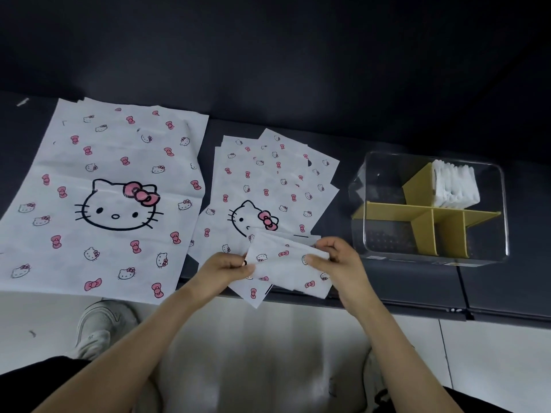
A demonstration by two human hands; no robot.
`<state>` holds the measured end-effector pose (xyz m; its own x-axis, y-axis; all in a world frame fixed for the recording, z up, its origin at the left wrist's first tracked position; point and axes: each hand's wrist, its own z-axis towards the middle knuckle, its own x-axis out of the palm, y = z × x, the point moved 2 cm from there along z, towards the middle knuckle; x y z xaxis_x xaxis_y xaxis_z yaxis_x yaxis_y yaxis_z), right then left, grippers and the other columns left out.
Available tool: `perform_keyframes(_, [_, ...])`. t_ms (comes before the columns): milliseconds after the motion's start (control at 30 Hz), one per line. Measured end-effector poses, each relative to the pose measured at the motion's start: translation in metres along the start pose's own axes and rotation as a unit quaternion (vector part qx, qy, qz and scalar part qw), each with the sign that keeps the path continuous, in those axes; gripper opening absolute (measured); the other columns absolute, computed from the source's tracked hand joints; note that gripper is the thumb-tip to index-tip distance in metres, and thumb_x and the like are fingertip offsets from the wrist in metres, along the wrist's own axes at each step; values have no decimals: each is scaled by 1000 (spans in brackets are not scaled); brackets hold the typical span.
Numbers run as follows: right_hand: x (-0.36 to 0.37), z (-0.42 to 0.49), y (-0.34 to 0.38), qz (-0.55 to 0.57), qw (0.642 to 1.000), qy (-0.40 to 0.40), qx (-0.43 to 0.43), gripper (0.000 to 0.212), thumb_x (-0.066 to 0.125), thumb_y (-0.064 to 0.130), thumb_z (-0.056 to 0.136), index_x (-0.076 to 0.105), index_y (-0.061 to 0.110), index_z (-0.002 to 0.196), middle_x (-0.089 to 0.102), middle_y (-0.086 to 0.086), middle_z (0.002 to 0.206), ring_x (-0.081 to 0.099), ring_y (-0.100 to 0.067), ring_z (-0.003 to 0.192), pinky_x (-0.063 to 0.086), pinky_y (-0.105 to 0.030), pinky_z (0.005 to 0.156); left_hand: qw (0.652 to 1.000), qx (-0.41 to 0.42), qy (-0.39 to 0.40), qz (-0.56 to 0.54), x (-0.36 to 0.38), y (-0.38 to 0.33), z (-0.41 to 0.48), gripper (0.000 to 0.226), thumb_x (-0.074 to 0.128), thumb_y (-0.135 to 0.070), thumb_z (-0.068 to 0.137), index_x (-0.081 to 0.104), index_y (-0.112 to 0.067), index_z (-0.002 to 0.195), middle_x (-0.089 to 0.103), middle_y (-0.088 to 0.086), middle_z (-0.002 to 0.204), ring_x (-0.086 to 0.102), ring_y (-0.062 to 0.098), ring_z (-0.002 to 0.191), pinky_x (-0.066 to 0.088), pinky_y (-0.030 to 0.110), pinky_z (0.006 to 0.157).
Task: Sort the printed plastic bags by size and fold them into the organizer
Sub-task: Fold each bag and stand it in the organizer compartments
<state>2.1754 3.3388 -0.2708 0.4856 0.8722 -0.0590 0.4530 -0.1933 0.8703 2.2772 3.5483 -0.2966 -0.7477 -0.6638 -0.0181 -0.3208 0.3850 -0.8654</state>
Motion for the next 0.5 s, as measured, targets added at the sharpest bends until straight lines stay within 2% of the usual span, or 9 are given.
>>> perform_keyframes(100, [9, 9, -1, 7, 999, -31, -2, 34, 73, -6, 74, 56, 16, 92, 68, -4, 84, 59, -15, 69, 46, -21, 55, 998, 22, -35, 52, 8, -3, 0, 27, 67, -31, 83, 63, -9, 97, 70, 7, 79, 66, 16, 76, 50, 27, 71])
perform_keyframes(167, [16, 14, 2, -12, 999, -40, -18, 31, 72, -5, 75, 59, 16, 94, 66, -3, 86, 61, -13, 72, 46, -13, 53, 992, 32, -99, 73, 13, -5, -1, 13, 59, -26, 93, 58, -15, 101, 69, 11, 82, 66, 22, 78, 51, 24, 65])
perform_keyframes(233, [22, 20, 3, -48, 998, -43, -26, 25, 71, -3, 77, 62, 15, 92, 63, 0, 92, 59, -8, 74, 44, -9, 48, 984, 36, -156, 85, 16, -5, 1, 11, 53, -26, 96, 55, -18, 103, 68, 19, 85, 65, 31, 80, 53, 33, 65])
perform_keyframes(300, [24, 27, 0, -99, 993, -54, -26, 18, 70, 2, 79, 66, 14, 91, 64, 3, 97, 58, -3, 76, 41, -6, 46, 968, 54, -222, 105, 21, -3, 5, 11, 52, -26, 96, 53, -19, 105, 66, 21, 75, 63, 35, 71, 52, 41, 64])
perform_keyframes(400, [25, 36, -5, -199, 977, -74, -23, 15, 72, 13, 78, 69, 15, 92, 66, 5, 96, 60, -9, 78, 42, -10, 52, 923, 86, -338, 162, 30, 0, 9, 22, 57, -17, 93, 52, -10, 113, 58, 12, 54, 52, 26, 55, 42, 32, 57])
perform_keyframes(500, [25, 40, -6, -224, 971, -86, -22, 15, 71, 17, 79, 70, 12, 93, 65, 7, 93, 59, -6, 69, 41, -9, 50, 882, 103, -390, 246, 34, 0, 11, 21, 58, -11, 91, 56, -5, 111, 53, 5, 50, 52, 26, 52, 38, 31, 52])
